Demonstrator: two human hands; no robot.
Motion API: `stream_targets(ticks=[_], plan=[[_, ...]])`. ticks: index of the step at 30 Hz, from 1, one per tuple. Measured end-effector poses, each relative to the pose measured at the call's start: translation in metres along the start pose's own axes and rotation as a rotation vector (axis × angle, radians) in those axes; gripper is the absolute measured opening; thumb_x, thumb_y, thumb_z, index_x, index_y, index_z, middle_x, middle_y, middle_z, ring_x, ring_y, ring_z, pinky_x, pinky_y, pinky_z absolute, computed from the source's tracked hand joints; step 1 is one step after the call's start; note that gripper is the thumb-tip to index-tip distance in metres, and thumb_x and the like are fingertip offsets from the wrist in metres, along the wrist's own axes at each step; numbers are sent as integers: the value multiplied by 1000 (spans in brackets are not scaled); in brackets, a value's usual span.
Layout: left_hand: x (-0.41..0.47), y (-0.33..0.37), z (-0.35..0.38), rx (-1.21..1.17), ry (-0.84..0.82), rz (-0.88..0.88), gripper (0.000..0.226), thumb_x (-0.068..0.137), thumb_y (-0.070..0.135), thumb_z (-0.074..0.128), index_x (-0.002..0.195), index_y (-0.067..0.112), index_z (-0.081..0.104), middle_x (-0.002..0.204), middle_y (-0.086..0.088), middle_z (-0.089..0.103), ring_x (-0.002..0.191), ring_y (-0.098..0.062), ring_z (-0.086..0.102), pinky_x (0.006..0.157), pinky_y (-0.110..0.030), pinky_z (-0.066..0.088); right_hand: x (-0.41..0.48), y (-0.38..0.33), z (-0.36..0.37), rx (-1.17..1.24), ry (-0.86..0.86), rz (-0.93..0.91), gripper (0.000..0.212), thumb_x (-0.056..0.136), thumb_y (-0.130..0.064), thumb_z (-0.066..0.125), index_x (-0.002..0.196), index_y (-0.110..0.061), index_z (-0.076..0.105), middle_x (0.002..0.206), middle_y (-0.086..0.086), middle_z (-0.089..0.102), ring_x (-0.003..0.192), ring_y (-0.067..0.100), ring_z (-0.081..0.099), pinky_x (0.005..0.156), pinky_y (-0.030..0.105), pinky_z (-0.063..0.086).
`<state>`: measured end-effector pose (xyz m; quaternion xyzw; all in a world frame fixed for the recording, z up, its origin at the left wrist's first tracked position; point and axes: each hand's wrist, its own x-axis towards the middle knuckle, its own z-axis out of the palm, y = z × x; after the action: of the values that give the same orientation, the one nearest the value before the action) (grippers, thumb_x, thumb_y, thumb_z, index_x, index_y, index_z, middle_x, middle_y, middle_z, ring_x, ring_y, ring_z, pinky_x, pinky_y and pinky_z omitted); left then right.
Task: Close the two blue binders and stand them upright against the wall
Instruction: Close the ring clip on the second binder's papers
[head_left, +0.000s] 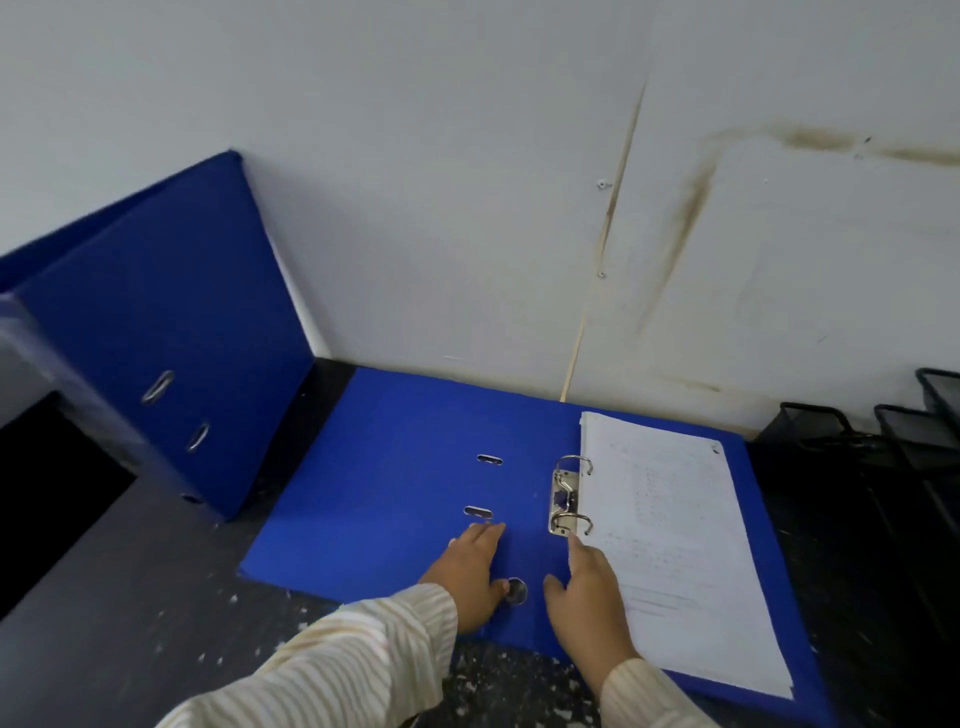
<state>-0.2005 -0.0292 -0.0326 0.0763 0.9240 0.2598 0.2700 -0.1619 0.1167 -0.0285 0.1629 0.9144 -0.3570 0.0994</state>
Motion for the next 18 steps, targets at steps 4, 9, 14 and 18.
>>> stream_targets(ticks=[4, 9, 14, 18], plan=[[-23, -28, -5, 71, 47, -39, 71, 95, 32, 51, 152, 18, 12, 162, 1, 6, 150, -19, 3, 123, -36, 7, -13, -20, 17, -123, -124, -111, 51, 96, -26, 49, 143, -16, 34, 148, 0, 33, 136, 17, 33, 111, 27, 30], [-42, -69, -24, 61, 135, -166, 73, 93, 35, 53, 152, 21, 13, 162, 3, 3, 150, -20, 1, 123, -39, 3, -18, -41, 38, -241, -261, -167, 55, 95, -29, 50, 146, -19, 31, 156, -1, 19, 144, 19, 15, 118, 32, 20], [-58, -116, -49, -27, 228, -307, 71, 92, 36, 54, 151, 23, 16, 162, 2, 2, 150, -21, 1, 123, -41, 6, -18, -64, 60, -384, -375, -197, 60, 95, -36, 48, 148, -24, 24, 159, 0, 8, 147, 24, 4, 119, 40, 14], [-68, -148, -66, -87, 270, -395, 71, 92, 37, 54, 151, 21, 18, 162, -1, 3, 150, -24, 2, 122, -41, 10, -21, -85, 80, -477, -393, -179, 60, 96, -40, 42, 149, -28, 17, 159, -2, -3, 147, 26, -6, 118, 53, 5]])
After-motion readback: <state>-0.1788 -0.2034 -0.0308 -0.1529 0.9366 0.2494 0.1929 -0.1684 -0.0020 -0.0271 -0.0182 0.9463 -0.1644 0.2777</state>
